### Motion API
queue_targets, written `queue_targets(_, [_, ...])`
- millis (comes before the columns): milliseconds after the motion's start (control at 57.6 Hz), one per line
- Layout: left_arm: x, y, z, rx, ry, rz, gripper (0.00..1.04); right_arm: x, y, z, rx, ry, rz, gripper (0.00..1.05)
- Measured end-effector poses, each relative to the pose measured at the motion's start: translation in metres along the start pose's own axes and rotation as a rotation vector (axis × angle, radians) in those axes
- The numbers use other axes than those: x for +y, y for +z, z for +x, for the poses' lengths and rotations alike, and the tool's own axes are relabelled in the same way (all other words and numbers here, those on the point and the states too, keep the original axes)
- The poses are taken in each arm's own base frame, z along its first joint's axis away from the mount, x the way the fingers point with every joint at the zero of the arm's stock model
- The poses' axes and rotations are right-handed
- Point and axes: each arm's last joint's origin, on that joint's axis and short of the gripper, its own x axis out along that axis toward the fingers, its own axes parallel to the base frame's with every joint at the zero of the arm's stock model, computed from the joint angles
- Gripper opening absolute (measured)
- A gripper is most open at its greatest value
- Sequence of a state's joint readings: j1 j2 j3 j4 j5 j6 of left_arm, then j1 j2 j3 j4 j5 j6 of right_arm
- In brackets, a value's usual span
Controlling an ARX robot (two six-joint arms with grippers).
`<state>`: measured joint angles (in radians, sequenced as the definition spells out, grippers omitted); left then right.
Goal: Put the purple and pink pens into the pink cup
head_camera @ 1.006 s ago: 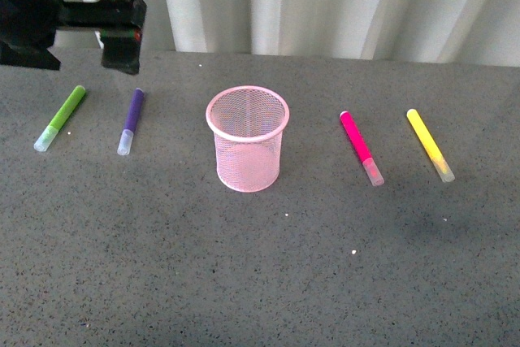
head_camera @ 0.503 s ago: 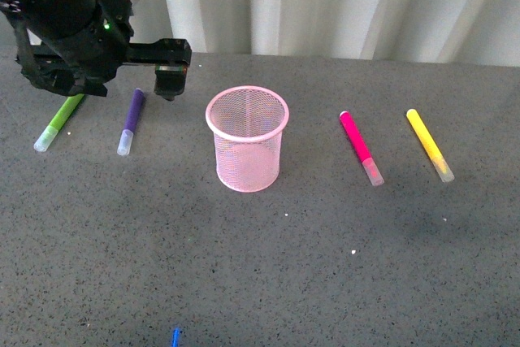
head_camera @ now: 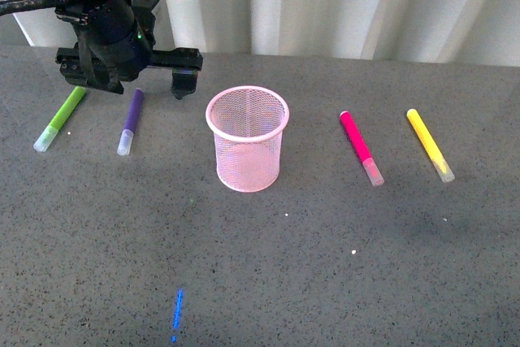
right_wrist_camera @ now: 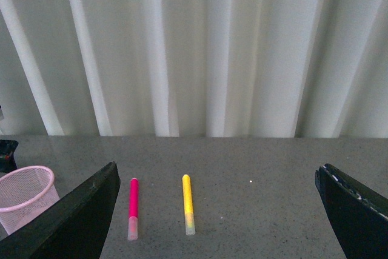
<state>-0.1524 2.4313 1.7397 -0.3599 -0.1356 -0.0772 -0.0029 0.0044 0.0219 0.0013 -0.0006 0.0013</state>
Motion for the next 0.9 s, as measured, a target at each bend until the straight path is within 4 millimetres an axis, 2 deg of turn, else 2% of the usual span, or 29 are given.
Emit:
queue_targets(312, [0.008,-0.001,0.018,0.030,0.014,0.006,0.98,0.000,0.000,0.000,0.000,0.000,0.000,0.98])
queue_targets(607, [0.004,-0.005,0.022,0.036,0.007,0.014,0.98,0.000,0.000,0.000,0.000,0.000,0.000,0.98])
queue_targets(642, [0.003,-0.005,0.022,0.036,0.010,0.017,0.95,0.000,0.000,0.000,0.000,0.000,0.000,0.98])
queue_targets(902, [-0.006,-0.008,0.024,0.037,-0.001,0.026,0.58,0.000,0.000,0.000,0.000,0.000,0.000,0.98])
